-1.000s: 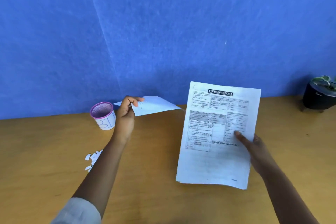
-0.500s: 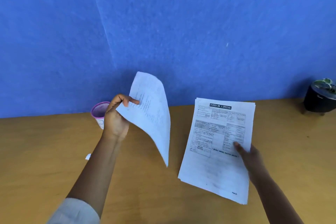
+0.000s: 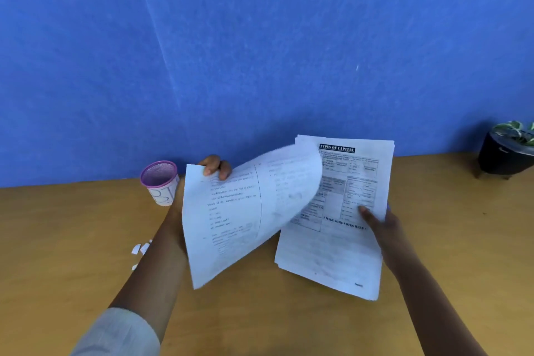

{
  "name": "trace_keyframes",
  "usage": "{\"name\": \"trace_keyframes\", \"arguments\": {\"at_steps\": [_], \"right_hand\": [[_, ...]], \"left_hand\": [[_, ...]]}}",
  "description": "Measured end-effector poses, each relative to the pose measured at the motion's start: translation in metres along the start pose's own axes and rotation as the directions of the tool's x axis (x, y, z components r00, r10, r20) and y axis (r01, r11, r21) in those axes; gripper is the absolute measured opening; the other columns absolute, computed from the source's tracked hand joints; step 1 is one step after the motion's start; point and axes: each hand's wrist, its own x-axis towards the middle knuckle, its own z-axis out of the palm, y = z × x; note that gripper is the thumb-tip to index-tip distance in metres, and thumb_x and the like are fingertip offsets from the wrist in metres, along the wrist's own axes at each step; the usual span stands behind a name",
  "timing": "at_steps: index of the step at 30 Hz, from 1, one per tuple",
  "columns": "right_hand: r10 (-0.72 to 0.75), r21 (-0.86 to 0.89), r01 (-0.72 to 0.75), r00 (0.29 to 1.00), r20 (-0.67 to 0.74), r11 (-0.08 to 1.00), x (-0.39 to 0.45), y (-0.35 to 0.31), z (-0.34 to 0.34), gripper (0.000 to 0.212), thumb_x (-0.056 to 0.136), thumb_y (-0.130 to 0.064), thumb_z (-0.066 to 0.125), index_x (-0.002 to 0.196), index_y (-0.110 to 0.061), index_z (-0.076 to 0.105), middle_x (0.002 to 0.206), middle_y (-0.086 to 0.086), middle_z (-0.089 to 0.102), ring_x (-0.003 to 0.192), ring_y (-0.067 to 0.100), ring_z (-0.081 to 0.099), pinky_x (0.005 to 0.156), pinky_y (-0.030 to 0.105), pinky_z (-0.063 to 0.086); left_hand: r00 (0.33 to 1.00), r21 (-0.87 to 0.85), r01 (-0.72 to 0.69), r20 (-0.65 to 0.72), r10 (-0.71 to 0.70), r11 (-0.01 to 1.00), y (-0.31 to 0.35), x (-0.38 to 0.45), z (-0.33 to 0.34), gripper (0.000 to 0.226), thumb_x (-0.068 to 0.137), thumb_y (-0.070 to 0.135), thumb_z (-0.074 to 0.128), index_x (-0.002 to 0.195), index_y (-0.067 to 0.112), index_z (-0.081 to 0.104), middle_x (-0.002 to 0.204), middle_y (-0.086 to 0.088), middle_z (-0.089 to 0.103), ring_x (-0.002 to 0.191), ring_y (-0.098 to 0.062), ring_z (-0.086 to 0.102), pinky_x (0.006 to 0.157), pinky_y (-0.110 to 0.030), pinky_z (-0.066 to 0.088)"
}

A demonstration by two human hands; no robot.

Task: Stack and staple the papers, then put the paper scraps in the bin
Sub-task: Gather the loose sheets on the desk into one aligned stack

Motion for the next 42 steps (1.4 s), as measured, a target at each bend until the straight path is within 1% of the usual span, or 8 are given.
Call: {"name": "trace_keyframes", "arguments": {"at_steps": [5, 10, 16, 23, 34, 36, 39, 42], "right_hand": [[-0.033, -0.041, 0.042, 0.98, 0.194, 0.998, 0.002, -0.02, 0.009, 0.031, 0.083, -0.032, 0.065, 0.114, -0.024, 0.063, 0.111, 0.002, 0.071, 0.098, 0.019, 0.069, 0.084, 0.041, 0.055], [-0.033, 0.003, 0.034, 0.923, 0.383, 0.999, -0.008, -0.03, 0.02, 0.034, 0.08, -0.04, 0.063, 0.112, -0.028, 0.067, 0.115, 0.002, 0.071, 0.104, 0.023, 0.068, 0.088, 0.043, 0.053], [-0.042, 0.133, -0.016, 0.908, 0.416, 0.991, -0.013, -0.029, 0.024, 0.037, 0.082, -0.034, 0.063, 0.117, -0.023, 0.065, 0.118, 0.006, 0.069, 0.109, 0.027, 0.065, 0.091, 0.044, 0.053], [-0.002, 0.076, -0.025, 0.943, 0.332, 0.997, -0.024, -0.025, 0.035, 0.054, 0.084, -0.061, 0.045, 0.126, -0.028, 0.058, 0.124, -0.005, 0.066, 0.117, 0.016, 0.06, 0.101, 0.039, 0.047], [-0.099, 0.037, 0.094, 0.978, 0.184, 0.995, -0.029, -0.03, 0.059, 0.013, 0.087, -0.025, 0.063, 0.1, -0.028, 0.066, 0.092, -0.011, 0.075, 0.084, 0.004, 0.071, 0.062, 0.016, 0.056], [-0.103, 0.08, 0.091, 0.982, 0.159, 0.993, -0.028, -0.034, 0.058, 0.013, 0.089, -0.032, 0.058, 0.1, -0.031, 0.065, 0.092, -0.014, 0.075, 0.084, 0.003, 0.071, 0.06, 0.014, 0.054], [-0.09, 0.059, 0.085, 0.992, 0.087, 0.995, -0.026, -0.04, 0.057, 0.022, 0.086, -0.05, 0.052, 0.095, -0.033, 0.064, 0.093, -0.014, 0.074, 0.088, 0.004, 0.069, 0.07, 0.019, 0.054], [-0.059, 0.035, 0.058, 0.998, 0.026, 0.998, -0.024, -0.04, 0.057, 0.03, 0.087, -0.056, 0.046, 0.099, -0.032, 0.06, 0.107, -0.011, 0.068, 0.103, 0.01, 0.063, 0.09, 0.034, 0.049]], "left_hand": [[0.979, 0.194, 0.146, -0.169, -0.114, 0.97, -0.008, 0.011, 0.005, 0.014, 0.08, 0.017, 0.043, 0.066, 0.02, 0.045, 0.078, -0.001, 0.056, 0.073, -0.024, 0.051, 0.064, -0.029, 0.046], [0.92, 0.489, 0.306, -0.373, -0.122, 0.817, -0.009, 0.027, 0.017, 0.024, 0.078, 0.013, 0.042, 0.057, 0.023, 0.049, 0.058, 0.003, 0.057, 0.053, -0.014, 0.054, 0.044, -0.02, 0.043], [0.903, 0.575, 0.198, -0.421, 0.08, 0.794, -0.009, 0.027, 0.011, 0.015, 0.075, 0.017, 0.051, 0.061, 0.022, 0.049, 0.068, -0.005, 0.054, 0.059, -0.017, 0.053, 0.053, -0.027, 0.04], [0.881, 0.533, 0.133, -0.449, 0.146, 0.836, -0.022, 0.028, 0.015, 0.026, 0.089, 0.002, 0.035, 0.066, 0.013, 0.042, 0.051, 0.005, 0.06, 0.047, -0.008, 0.056, 0.042, -0.015, 0.043], [0.841, 0.61, 0.074, -0.463, 0.28, 0.789, -0.026, 0.028, 0.02, 0.017, 0.09, -0.002, 0.04, 0.085, 0.011, 0.05, 0.072, -0.004, 0.052, 0.055, -0.008, 0.057, 0.047, -0.012, 0.046], [0.866, 0.6, 0.122, -0.454, 0.211, 0.791, -0.029, 0.021, 0.014, 0.018, 0.095, 0.008, 0.035, 0.108, 0.01, 0.048, 0.073, -0.002, 0.059, 0.052, -0.001, 0.062, 0.048, -0.012, 0.049], [0.859, 0.44, 0.273, -0.511, -0.012, 0.855, -0.035, 0.005, 0.004, 0.035, 0.1, 0.037, 0.024, 0.104, 0.016, 0.052, 0.062, 0.01, 0.071, 0.053, 0.001, 0.065, 0.045, -0.015, 0.051], [0.912, 0.428, 0.276, -0.4, -0.094, 0.861, -0.04, -0.001, 0.001, 0.063, 0.084, 0.069, 0.027, 0.118, 0.026, 0.059, 0.111, 0.005, 0.071, 0.106, -0.013, 0.064, 0.077, -0.028, 0.054]]}}
